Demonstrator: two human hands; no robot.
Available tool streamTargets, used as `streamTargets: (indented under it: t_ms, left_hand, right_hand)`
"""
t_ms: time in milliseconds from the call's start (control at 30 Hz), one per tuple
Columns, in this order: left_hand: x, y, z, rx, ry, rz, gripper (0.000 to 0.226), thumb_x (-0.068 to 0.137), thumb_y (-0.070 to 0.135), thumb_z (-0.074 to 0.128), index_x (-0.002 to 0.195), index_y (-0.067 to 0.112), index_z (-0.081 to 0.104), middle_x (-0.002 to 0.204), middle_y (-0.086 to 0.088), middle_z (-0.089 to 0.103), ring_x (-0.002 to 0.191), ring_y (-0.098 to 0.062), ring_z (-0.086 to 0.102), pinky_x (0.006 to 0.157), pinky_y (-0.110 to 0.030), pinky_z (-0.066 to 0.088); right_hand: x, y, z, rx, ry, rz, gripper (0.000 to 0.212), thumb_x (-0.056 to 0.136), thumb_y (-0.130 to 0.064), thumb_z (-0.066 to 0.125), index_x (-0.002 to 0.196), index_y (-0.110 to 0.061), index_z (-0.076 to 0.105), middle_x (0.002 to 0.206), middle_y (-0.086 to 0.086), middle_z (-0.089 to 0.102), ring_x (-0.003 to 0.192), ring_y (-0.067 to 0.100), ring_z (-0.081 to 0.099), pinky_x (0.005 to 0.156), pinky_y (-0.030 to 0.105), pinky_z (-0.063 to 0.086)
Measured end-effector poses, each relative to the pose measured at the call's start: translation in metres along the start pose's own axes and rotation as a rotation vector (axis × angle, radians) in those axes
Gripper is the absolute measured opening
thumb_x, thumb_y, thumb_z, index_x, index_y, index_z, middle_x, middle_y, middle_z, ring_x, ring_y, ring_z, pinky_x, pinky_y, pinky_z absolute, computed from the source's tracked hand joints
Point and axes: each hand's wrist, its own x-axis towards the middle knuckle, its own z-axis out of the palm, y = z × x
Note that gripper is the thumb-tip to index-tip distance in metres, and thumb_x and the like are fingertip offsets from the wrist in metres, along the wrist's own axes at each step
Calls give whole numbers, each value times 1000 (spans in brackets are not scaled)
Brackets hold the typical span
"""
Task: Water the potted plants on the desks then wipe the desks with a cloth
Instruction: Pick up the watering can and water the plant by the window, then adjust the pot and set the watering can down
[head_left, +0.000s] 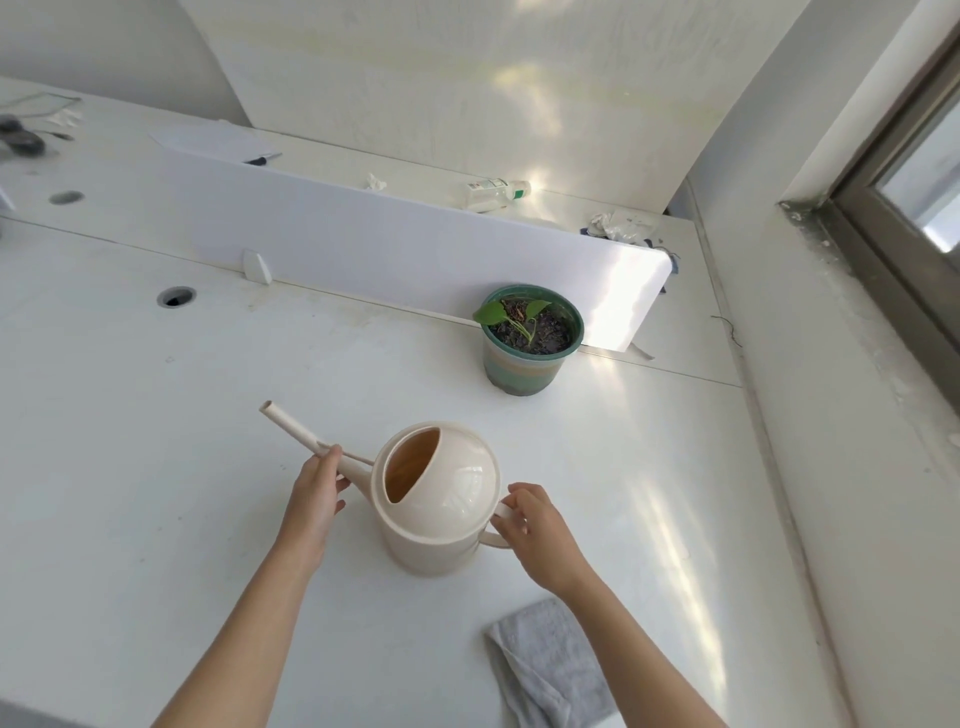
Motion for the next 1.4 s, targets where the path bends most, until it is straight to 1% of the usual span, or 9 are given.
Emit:
streamTargets:
  t_ms: [67, 167, 267, 367, 633, 867, 1033, 1200, 1400]
  left_hand:
    - [-11, 5, 1, 109, -2, 42, 36, 96, 31, 37, 123, 10, 49, 118, -7, 52, 112, -26, 51, 98, -41, 37]
    - [-30, 15, 2, 140, -43, 137, 26, 95, 24, 42, 113, 13, 56, 110, -5, 57, 108, -25, 55, 101, -43, 37]
    - [-36, 27, 8, 158, -92, 193, 14, 92, 26, 48, 96, 23, 61, 101, -3, 63, 102, -24, 58, 99, -41, 41]
    - [-28, 37, 20, 244, -89, 240, 18, 89, 32, 52, 100, 22, 61, 108, -3, 64, 110, -26, 56, 101, -42, 41]
    - [13, 86, 81, 328, -232, 376, 17, 90, 31, 49, 100, 20, 58, 105, -6, 64, 104, -23, 57, 85, -30, 39]
    - [74, 114, 139, 246, -288, 459, 30, 95, 17, 44, 120, 8, 56, 113, 0, 56, 109, -13, 51, 98, -28, 38]
    - [127, 110, 168, 108, -250, 321, 9, 93, 29, 40, 88, 24, 46, 101, -1, 44, 97, -14, 43, 88, -34, 35]
    - [153, 106, 187, 26, -275, 185, 47, 99, 35, 23, 139, 13, 34, 140, -7, 44, 129, -21, 42, 100, -36, 32]
    - [165, 102, 204, -19, -373, 138, 56, 98, 44, 12, 145, 16, 24, 148, -6, 37, 135, -20, 36, 109, -34, 27]
  right_hand:
    - [-3, 3, -4, 56, 8, 32, 4, 89, -18, 53, 91, -16, 51, 124, 4, 48, 92, 12, 50, 71, 12, 36]
    - [-8, 8, -18, 138, 76, 87, 27, 86, -24, 58, 111, -14, 53, 115, -5, 51, 101, 10, 50, 82, 18, 40]
    - [-6, 15, -44, 178, 209, 133, 18, 86, -22, 58, 104, -18, 56, 115, 0, 56, 100, 13, 50, 85, 24, 41]
    - [3, 24, -68, 213, 333, 190, 8, 86, -23, 58, 94, -21, 58, 114, 3, 60, 99, 16, 53, 80, 26, 40]
    - [53, 20, -101, 266, 473, 177, 20, 88, -17, 55, 104, -8, 62, 103, 2, 63, 102, 19, 57, 81, 25, 39]
    - [117, 11, -105, 376, 556, 187, 28, 90, -20, 50, 113, -7, 57, 113, 8, 64, 94, 14, 54, 82, 24, 39]
    - [155, 12, -104, 451, 612, 204, 28, 91, -19, 49, 116, -8, 55, 115, 5, 61, 97, 13, 54, 84, 23, 37]
    - [178, 17, -99, 549, 665, 227, 33, 92, -22, 45, 122, -10, 53, 121, 3, 59, 106, 13, 53, 85, 22, 37]
    - [183, 21, -89, 611, 631, 175, 37, 95, -21, 37, 129, -11, 48, 130, -1, 54, 110, 6, 49, 77, -1, 36]
